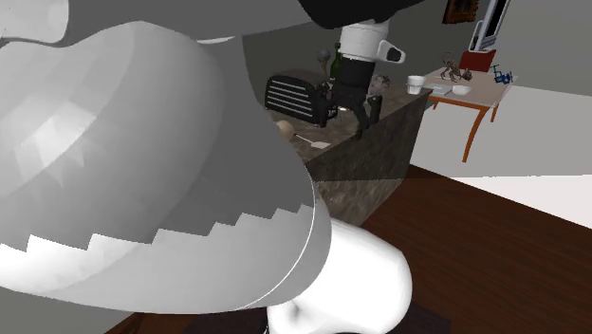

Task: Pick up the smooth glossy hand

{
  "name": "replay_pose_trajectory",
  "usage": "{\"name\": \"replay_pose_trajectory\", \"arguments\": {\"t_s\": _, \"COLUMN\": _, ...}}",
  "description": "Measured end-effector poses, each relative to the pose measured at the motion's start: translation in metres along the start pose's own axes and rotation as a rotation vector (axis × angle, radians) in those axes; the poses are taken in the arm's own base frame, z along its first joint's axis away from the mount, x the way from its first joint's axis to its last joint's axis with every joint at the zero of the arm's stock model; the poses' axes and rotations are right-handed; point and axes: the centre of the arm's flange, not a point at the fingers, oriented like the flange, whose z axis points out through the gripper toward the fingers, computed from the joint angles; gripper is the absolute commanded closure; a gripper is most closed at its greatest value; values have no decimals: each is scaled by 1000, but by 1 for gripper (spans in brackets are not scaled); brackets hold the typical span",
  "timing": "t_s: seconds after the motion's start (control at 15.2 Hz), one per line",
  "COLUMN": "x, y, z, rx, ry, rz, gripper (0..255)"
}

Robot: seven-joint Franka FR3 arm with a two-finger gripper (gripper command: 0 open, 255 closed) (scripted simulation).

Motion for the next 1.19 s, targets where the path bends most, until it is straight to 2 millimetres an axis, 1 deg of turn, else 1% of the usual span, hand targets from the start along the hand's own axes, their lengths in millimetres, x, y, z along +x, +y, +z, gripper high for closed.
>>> {"name": "replay_pose_trajectory", "arguments": {"t_s": 0.07, "x": 3, "y": -12, "z": 8, "rx": -1, "ry": -2, "rz": -2, "gripper": 0}}
{"name": "replay_pose_trajectory", "arguments": {"t_s": 0.13, "x": 9, "y": -23, "z": 9, "rx": -2, "ry": -3, "rz": -5, "gripper": 0}}
{"name": "replay_pose_trajectory", "arguments": {"t_s": 0.46, "x": 39, "y": -82, "z": 34, "rx": -4, "ry": -11, "rz": -17, "gripper": 0}}
{"name": "replay_pose_trajectory", "arguments": {"t_s": 0.59, "x": 49, "y": -107, "z": 39, "rx": -5, "ry": -15, "rz": -21, "gripper": 0}}
{"name": "replay_pose_trajectory", "arguments": {"t_s": 0.79, "x": 64, "y": -136, "z": 53, "rx": -8, "ry": -19, "rz": -28, "gripper": 0}}
{"name": "replay_pose_trajectory", "arguments": {"t_s": 1.06, "x": 88, "y": -182, "z": 73, "rx": -10, "ry": -26, "rz": -38, "gripper": 0}}
{"name": "replay_pose_trajectory", "arguments": {"t_s": 1.19, "x": 93, "y": -205, "z": 82, "rx": -11, "ry": -29, "rz": -42, "gripper": 0}}
